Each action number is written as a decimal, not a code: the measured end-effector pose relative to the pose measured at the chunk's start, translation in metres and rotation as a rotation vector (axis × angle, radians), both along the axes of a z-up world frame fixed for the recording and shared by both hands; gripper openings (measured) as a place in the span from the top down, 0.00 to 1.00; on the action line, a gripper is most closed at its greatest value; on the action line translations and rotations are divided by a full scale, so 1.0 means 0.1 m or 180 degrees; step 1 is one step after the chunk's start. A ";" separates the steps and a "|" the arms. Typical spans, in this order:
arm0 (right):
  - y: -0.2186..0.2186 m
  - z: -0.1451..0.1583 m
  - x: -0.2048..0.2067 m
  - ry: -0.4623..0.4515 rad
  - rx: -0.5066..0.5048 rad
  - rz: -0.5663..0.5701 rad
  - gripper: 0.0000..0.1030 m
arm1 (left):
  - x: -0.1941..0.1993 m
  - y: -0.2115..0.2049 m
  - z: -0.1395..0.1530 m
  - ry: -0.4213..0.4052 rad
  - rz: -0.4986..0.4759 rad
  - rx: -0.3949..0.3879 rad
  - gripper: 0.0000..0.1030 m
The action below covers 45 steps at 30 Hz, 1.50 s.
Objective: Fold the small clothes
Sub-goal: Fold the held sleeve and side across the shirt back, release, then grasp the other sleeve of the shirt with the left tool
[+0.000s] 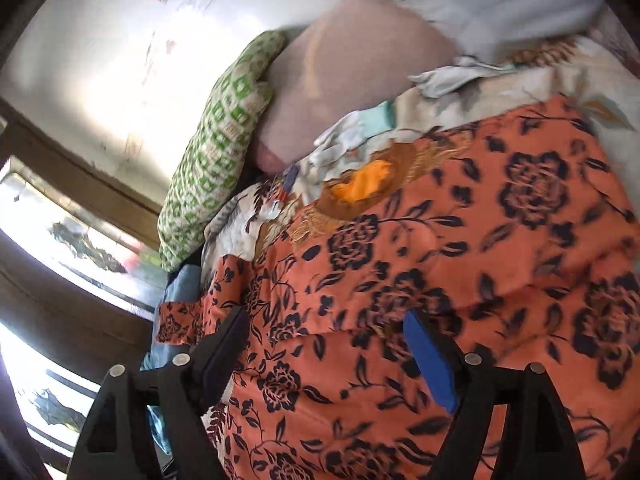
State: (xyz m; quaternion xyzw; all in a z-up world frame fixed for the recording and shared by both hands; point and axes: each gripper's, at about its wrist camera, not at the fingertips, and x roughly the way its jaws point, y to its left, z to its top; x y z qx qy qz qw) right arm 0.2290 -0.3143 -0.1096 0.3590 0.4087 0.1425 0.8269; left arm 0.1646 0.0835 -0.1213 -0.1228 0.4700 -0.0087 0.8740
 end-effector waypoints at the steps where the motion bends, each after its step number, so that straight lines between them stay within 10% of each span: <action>1: -0.18 -0.03 -0.12 0.0013 0.0112 -0.0078 0.20 | 0.08 -0.08 0.05 -0.0021 -0.0051 0.0027 0.00; 9: -0.84 -0.35 -0.84 -0.0105 0.0454 -0.0419 0.19 | 1.10 -0.83 -0.03 0.0165 -0.0327 -0.0048 0.00; 18: -0.75 -0.29 -0.79 -0.0300 0.0306 -0.0251 0.19 | 1.74 -1.17 -0.62 0.0655 0.0165 0.0910 0.00; 24: -0.75 -0.42 -0.73 -0.0172 0.0298 -0.0246 0.19 | 1.53 -0.96 -0.22 0.0285 0.0067 0.0757 0.00; 31: -0.64 -0.42 -0.73 -0.0174 0.0013 -0.0263 0.19 | 1.01 0.56 0.37 -0.0204 0.0523 -0.0059 0.00; 37: -0.44 -0.45 -0.67 -0.0158 -0.0355 -0.0179 0.19 | 0.81 2.34 0.30 -0.0233 0.1853 -0.0549 0.00; 42: -0.36 -0.52 -0.59 -0.0092 -0.0440 -0.0137 0.19 | 0.91 3.03 0.21 -0.0286 0.2184 -0.0732 0.01; 45: -0.36 -0.56 -0.56 -0.0058 -0.0433 -0.0130 0.19 | 1.12 3.14 0.10 -0.0191 0.2141 -0.0810 0.29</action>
